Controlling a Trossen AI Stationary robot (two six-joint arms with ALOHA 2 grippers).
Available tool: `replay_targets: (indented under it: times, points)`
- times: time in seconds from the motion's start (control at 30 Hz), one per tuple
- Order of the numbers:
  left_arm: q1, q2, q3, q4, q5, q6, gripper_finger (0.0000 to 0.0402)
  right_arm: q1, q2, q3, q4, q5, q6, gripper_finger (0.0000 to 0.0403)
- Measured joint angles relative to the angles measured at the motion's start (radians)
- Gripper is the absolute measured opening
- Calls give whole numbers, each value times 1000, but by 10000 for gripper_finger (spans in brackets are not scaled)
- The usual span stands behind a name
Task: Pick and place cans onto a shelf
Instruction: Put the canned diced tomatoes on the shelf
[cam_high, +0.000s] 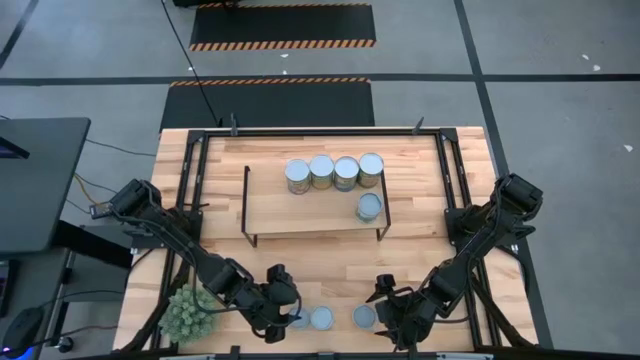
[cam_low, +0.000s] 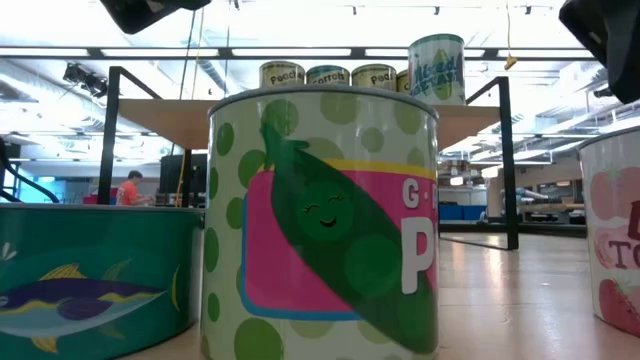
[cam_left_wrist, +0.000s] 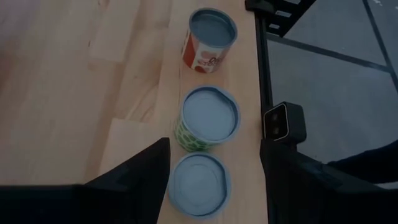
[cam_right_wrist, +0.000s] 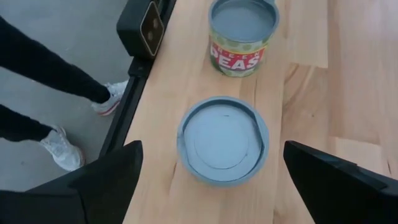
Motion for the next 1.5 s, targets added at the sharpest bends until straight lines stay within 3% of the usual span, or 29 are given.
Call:
replay_targets:
  times: [0.67, 1.5]
  points:
    - [1, -1, 0, 0, -4, 0, 254, -35, 0, -159, 344, 55, -125, 400]
    - [6, -1, 0, -1, -3, 0, 254, -58, 135, -163, 402, 26, -102, 395]
